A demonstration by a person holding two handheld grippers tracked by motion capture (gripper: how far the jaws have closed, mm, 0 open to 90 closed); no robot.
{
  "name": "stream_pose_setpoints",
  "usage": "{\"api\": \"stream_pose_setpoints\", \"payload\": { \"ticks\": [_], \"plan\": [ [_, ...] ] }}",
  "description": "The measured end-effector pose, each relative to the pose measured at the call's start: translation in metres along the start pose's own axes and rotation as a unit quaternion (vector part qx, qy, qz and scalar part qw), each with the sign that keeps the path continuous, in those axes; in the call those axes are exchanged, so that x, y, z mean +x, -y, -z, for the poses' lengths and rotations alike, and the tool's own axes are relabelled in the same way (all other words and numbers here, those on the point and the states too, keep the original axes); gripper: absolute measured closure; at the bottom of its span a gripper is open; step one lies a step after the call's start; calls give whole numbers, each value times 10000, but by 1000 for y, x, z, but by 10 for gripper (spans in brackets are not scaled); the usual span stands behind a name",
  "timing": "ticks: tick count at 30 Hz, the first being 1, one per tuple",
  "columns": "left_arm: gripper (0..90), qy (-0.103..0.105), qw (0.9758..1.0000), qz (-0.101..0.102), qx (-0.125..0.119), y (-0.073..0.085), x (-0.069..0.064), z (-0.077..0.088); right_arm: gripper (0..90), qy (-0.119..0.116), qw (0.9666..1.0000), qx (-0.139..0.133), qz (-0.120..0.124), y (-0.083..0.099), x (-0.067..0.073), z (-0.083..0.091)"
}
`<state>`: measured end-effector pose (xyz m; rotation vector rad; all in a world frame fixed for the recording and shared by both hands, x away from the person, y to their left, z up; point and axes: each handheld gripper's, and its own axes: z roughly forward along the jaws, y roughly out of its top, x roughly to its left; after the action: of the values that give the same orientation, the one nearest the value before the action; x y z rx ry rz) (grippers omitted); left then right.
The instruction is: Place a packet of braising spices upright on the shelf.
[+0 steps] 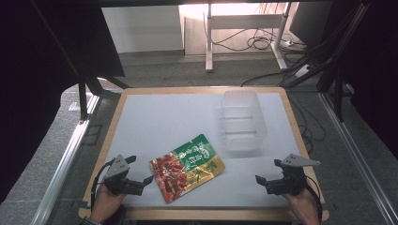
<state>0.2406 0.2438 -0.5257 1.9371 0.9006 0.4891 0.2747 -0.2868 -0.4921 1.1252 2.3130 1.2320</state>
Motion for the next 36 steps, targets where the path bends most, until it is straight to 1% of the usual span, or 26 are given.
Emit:
{"api": "stream_pose_setpoints", "payload": {
  "ticks": [1, 3, 5, 6, 8, 9, 10, 13, 15, 21, 24, 25, 26, 28, 36],
  "plan": [
    [0, 1, 10000, 0, -10, 0, 0, 0, 0, 28, 10000, 31, 47, 0, 0, 0],
    [0, -13, 10000, 45, -33, -1, 0, 1, 0, 47, 9999, 5, 90, 1, 1, 0],
    [0, -4, 10000, 57, -41, -1, 0, 1, 0, 40, 10000, -15, 84, 1, 0, 1],
    [0, -20, 10000, 66, -40, -1, 0, 1, 0, 35, 9999, -51, 103, 1, 0, 1],
    [0, -71, 10000, 62, -12, -1, 0, 1, 0, 100, 9998, -111, 114, 1, -2, 2],
    [0, -74, 10000, 59, -11, 0, 0, 1, 0, 99, 9998, -136, 109, 1, -3, 2],
    [0, -119, 9999, 28, -1, 0, 0, 1, 0, 115, 9998, -140, 65, 2, -5, 2],
    [0, -115, 9999, 9, -4, 0, 0, 1, 0, 142, 9998, -117, 36, 3, -6, 2],
    [0, -156, 9999, -51, 6, 0, -1, 0, 0, 182, 9998, -121, 20, 2, -6, 3],
    [0, -178, 9998, -56, 30, 0, -1, 0, 0, 232, 9996, -142, 32, 2, -6, 3],
    [0, -182, 9998, -66, 18, 0, -1, 1, 0, 226, 9997, -84, 44, 2, -6, 2],
    [0, -182, 9998, -67, 28, 0, -1, 0, 0, 239, 9997, -44, 64, 2, -5, 1],
    [0, -168, 9998, -63, 83, 0, -1, 0, 0, 243, 9997, -34, 74, 2, -5, 1],
    [0, -163, 9998, -60, 110, 0, -1, -1, 0, 247, 9996, -32, 99, 2, -5, 0],
    [0, -159, 9998, -66, 139, 0, -1, -2, 0, 247, 9995, -15, 175, 0, -3, -1]
  ]
}}
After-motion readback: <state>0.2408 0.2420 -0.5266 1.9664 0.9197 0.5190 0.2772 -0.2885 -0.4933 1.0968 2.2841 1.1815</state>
